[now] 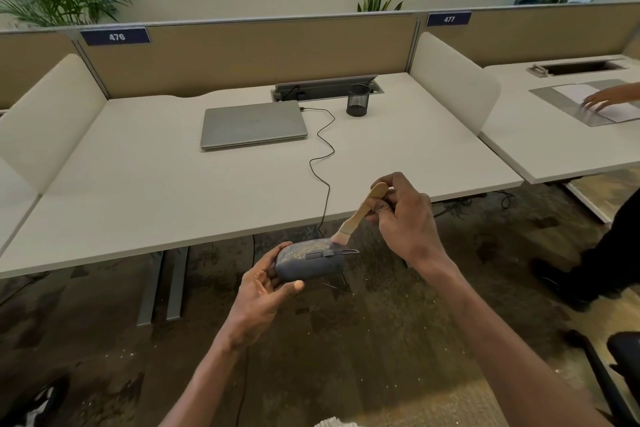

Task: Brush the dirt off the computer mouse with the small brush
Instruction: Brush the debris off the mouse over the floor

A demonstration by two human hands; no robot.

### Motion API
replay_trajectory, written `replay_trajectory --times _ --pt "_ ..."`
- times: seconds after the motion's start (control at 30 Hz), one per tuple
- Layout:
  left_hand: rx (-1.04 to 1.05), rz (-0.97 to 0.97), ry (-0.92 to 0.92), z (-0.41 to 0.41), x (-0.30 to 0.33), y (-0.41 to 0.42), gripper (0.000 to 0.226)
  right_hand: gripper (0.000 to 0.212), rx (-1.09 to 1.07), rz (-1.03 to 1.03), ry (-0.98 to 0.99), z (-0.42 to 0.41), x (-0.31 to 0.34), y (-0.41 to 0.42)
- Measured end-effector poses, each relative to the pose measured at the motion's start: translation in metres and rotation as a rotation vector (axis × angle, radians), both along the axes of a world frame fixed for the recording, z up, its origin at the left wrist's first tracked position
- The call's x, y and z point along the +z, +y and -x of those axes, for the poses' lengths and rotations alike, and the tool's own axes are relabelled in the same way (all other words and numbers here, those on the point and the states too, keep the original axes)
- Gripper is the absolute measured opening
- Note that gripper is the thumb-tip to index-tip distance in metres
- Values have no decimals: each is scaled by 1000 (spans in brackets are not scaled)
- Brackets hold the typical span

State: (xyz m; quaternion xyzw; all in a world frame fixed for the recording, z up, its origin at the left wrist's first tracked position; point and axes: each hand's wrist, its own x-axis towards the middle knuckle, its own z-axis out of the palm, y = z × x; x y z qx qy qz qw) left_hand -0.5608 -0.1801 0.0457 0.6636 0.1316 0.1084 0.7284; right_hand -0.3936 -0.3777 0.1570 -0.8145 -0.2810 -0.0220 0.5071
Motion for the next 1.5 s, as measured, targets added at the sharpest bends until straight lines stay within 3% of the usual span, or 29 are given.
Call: replay_trajectory --times 0.8,0.93,1.1,1.5 --pt "3 44 2 6 -6 3 76 32 48 -23 -38 1 1 2" --pt "-3 46 1 4 -5 5 78 33 136 81 -85 4 1 2" --pt "-1 52 8 2 -6 6 73 34 99 119 -158 1 6 1" --pt "10 104 7 1 3 3 101 33 154 132 -212 10 13 6"
